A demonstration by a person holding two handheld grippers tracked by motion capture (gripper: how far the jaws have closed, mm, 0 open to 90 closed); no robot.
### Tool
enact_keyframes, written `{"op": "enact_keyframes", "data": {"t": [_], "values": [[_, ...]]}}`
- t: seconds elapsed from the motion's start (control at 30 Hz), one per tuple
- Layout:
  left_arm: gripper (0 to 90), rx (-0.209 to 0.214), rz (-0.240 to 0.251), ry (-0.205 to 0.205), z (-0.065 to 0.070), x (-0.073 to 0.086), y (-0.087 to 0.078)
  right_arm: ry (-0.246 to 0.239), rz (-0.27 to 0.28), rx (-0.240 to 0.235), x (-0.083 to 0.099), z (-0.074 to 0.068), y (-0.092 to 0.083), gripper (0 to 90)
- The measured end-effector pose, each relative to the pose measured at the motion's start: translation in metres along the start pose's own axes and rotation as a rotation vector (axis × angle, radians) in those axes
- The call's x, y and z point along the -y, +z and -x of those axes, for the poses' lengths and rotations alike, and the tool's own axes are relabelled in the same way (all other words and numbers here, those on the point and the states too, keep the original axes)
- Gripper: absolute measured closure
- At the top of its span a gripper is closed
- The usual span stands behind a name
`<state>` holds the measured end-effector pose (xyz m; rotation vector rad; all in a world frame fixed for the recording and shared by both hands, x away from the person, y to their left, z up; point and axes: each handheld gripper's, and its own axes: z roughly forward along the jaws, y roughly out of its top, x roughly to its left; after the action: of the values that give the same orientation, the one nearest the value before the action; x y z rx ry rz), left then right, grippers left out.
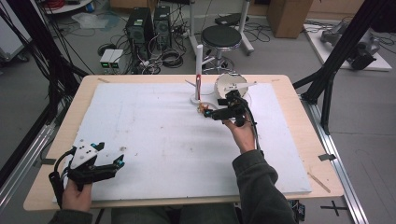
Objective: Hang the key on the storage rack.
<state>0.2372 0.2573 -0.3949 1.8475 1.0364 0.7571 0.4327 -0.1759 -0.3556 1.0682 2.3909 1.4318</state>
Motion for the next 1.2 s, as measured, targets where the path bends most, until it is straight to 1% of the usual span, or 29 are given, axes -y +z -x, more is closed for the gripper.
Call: {"op": "enact_keyframes", "data": {"t": [0.17,0.23,0.37,0.5,0.57,0.6,0.7,0.73,0.83,0.87,0.93,0.97,1.07,1.1,1.2], "values": [[20.8,-0.002,-0.001,0.005,0.000,0.000,-0.001,-0.019,0.004,0.016,0.004,-0.002,-0.006,11.1],[20.8,-0.003,0.001,0.002,-0.001,0.000,-0.001,-0.015,-0.008,0.016,0.005,-0.001,-0.007,11.1],[20.8,-0.005,0.000,-0.004,0.000,0.000,-0.001,0.002,-0.014,0.019,0.009,-0.001,-0.009,11.1],[20.8,-0.003,-0.004,0.000,-0.001,0.001,-0.001,-0.017,-0.014,0.020,0.015,-0.003,-0.011,11.1],[20.9,-0.003,-0.004,-0.003,-0.001,0.001,-0.001,-0.015,-0.019,0.014,0.017,-0.003,-0.012,11.1],[20.9,-0.003,-0.005,-0.004,-0.001,0.001,-0.001,-0.009,-0.019,0.016,0.018,-0.003,-0.013,11.1],[20.8,-0.004,-0.005,-0.004,-0.002,0.001,-0.001,-0.015,0.005,0.025,0.024,-0.004,-0.018,11.1],[20.9,-0.003,-0.003,-0.009,-0.001,0.001,-0.001,-0.016,0.005,0.029,0.026,-0.004,-0.019,11.1],[20.8,-0.001,-0.006,-0.010,-0.002,0.001,0.000,-0.023,-0.009,0.025,0.031,-0.004,-0.022,11.1],[20.8,-0.001,-0.008,-0.008,-0.002,0.001,0.000,-0.022,-0.026,0.025,0.032,-0.004,-0.023,11.1],[20.9,0.002,-0.009,-0.012,-0.002,0.001,0.000,-0.025,-0.038,0.024,0.033,-0.006,-0.025,11.1],[20.8,0.003,-0.009,-0.012,-0.002,0.001,0.000,-0.033,-0.037,0.023,0.034,-0.007,-0.027,11.1],[20.9,0.001,-0.008,-0.014,-0.002,0.001,0.000,-0.060,0.002,0.028,0.036,-0.011,-0.032,11.1],[20.9,0.002,-0.010,-0.011,-0.002,0.001,0.000,-0.069,0.008,0.031,0.038,-0.012,-0.033,11.1],[20.8,0.002,-0.010,-0.009,-0.002,0.001,0.000,-0.069,-0.007,0.028,0.042,-0.014,-0.035,11.1]]}}
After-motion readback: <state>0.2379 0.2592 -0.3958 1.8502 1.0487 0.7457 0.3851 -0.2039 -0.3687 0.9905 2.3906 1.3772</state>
